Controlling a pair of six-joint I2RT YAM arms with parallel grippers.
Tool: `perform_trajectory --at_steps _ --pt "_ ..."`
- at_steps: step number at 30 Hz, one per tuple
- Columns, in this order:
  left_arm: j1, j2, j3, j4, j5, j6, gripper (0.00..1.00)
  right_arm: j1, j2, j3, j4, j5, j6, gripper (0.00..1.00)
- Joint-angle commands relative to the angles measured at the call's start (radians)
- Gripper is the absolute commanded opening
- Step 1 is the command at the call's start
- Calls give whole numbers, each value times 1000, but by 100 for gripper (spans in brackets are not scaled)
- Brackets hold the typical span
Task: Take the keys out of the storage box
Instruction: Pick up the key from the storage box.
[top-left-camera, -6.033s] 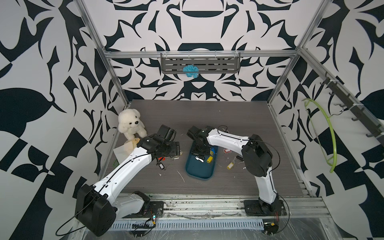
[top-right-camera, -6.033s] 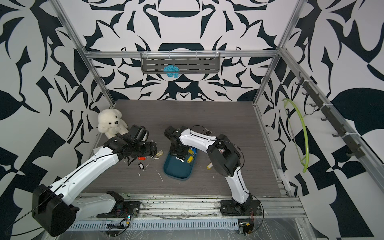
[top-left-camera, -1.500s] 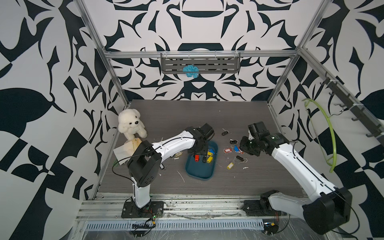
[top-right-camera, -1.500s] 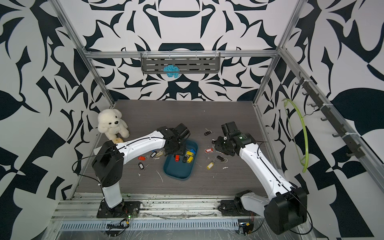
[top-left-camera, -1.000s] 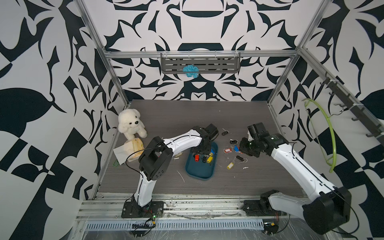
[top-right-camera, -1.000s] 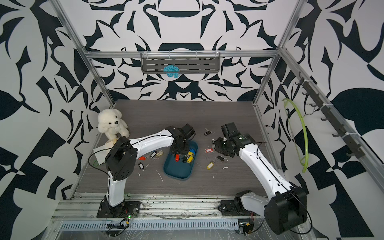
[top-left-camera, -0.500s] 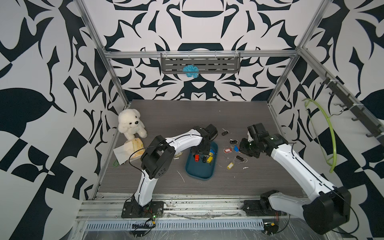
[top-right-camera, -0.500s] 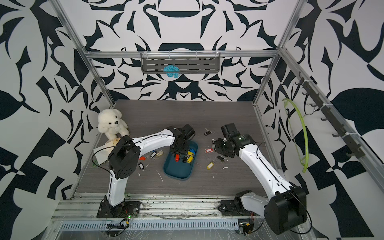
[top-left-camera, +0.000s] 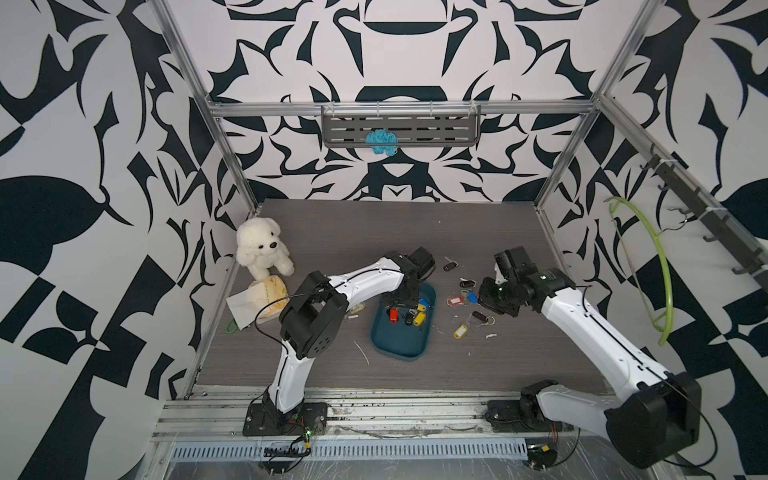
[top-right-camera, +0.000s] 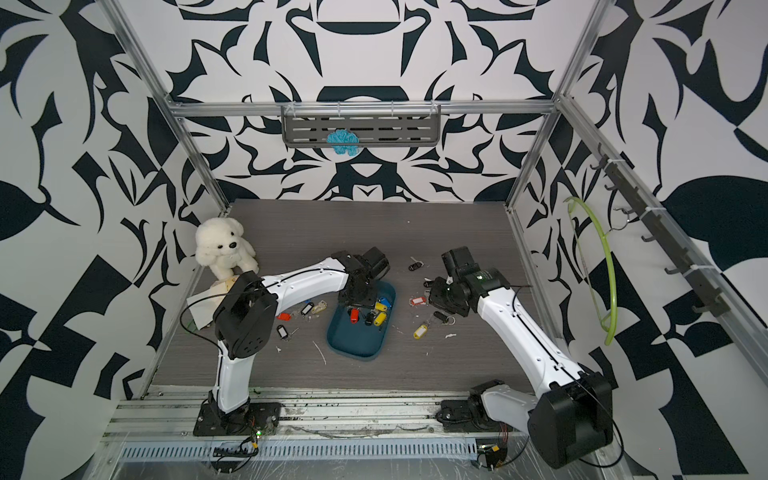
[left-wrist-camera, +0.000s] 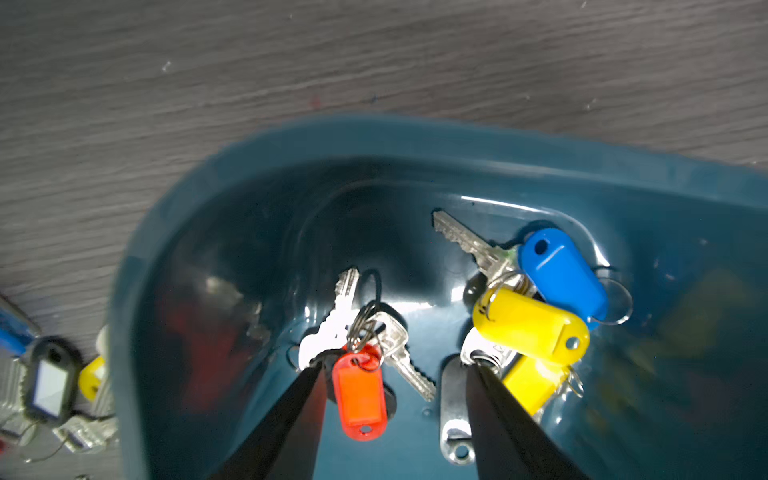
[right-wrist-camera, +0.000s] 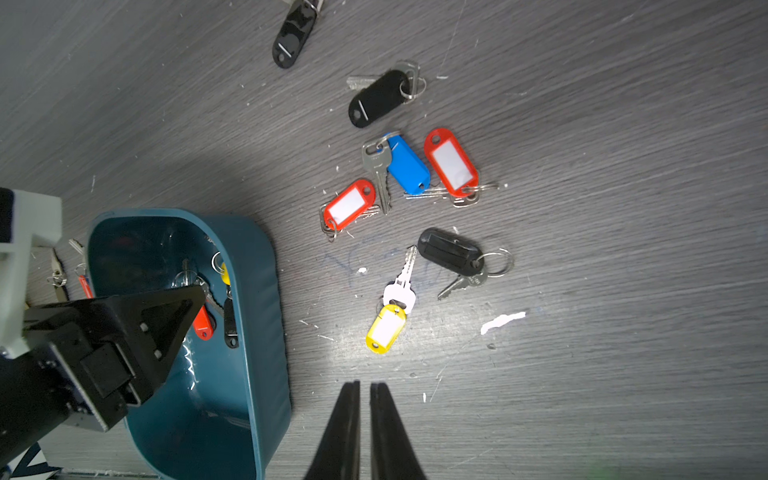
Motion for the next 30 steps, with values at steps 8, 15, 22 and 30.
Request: perform_trajectory --at_steps 8,15,22,30 --pt "45 22 7 5 28 24 58 -2 1 -5 -16 -7 -12 10" --pt "56 43 -1 14 64 30 54 -2 3 1 -19 -8 -10 10" --pt "56 59 3 38 85 32 50 -2 1 4 -22 -8 -10 9" --pt "56 62 4 33 92 32 43 -2 1 8 -23 -9 -10 8"
